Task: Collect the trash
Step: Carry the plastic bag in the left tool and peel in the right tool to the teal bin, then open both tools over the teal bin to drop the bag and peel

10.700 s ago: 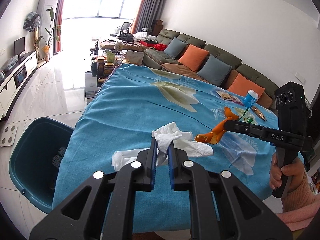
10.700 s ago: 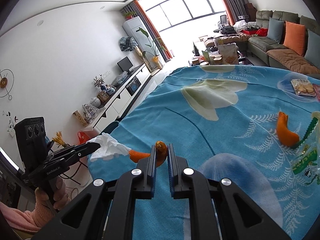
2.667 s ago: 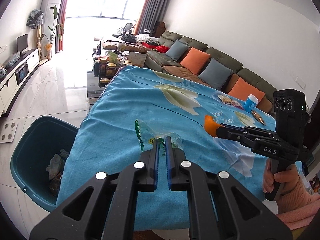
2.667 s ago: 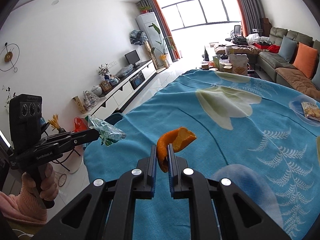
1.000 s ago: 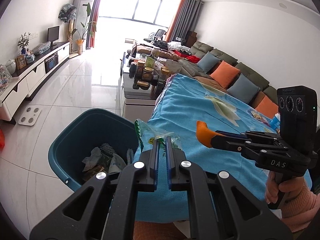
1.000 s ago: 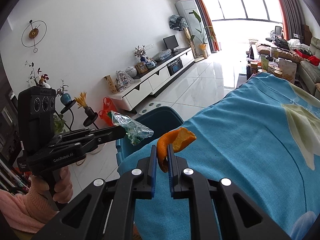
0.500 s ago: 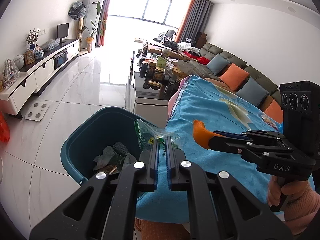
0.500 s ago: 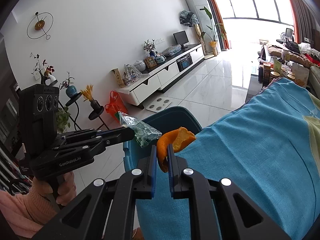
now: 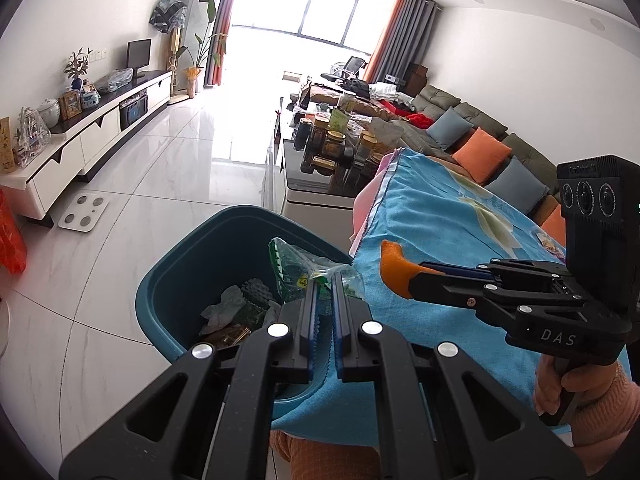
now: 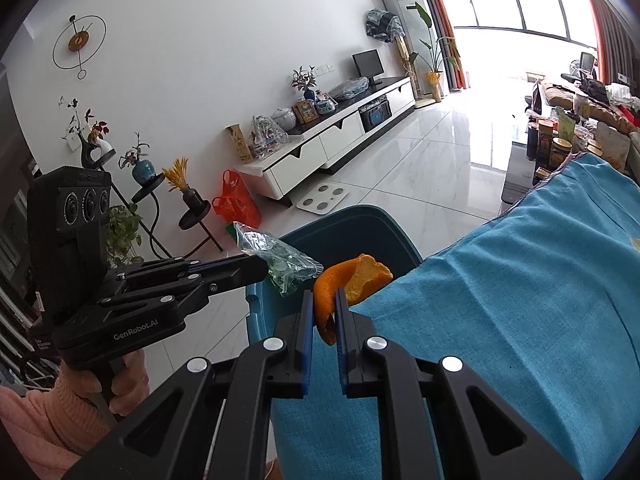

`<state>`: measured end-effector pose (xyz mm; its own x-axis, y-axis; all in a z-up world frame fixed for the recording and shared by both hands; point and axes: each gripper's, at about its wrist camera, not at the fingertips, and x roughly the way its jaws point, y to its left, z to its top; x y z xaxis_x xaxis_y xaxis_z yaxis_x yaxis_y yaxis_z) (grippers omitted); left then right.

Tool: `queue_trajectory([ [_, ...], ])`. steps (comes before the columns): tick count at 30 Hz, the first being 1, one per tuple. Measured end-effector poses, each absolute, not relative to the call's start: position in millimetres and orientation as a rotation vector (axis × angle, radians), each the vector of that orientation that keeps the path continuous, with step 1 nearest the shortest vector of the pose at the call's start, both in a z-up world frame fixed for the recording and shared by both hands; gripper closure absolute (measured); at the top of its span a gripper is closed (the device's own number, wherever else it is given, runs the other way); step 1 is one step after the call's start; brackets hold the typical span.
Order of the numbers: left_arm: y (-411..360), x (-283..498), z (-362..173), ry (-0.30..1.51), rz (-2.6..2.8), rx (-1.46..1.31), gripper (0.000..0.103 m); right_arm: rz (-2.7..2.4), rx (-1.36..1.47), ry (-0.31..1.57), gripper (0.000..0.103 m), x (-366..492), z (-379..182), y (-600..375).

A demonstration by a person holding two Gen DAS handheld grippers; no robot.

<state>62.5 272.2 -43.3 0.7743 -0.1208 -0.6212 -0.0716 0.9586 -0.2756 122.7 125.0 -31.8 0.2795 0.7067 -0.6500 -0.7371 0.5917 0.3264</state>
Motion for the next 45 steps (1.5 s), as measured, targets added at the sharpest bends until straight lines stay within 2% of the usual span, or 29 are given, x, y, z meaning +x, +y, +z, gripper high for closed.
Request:
queue_trajectory([
  [37,291,89,-84,0.767,0.061,-0.314,0.095,0.973,-0.114,0.956,0.094,149,-55,185],
  [45,295,99,-94,0.79,0.08,-0.325,0.086,0.943,-0.102,0.972,0.09,154,-56,191],
])
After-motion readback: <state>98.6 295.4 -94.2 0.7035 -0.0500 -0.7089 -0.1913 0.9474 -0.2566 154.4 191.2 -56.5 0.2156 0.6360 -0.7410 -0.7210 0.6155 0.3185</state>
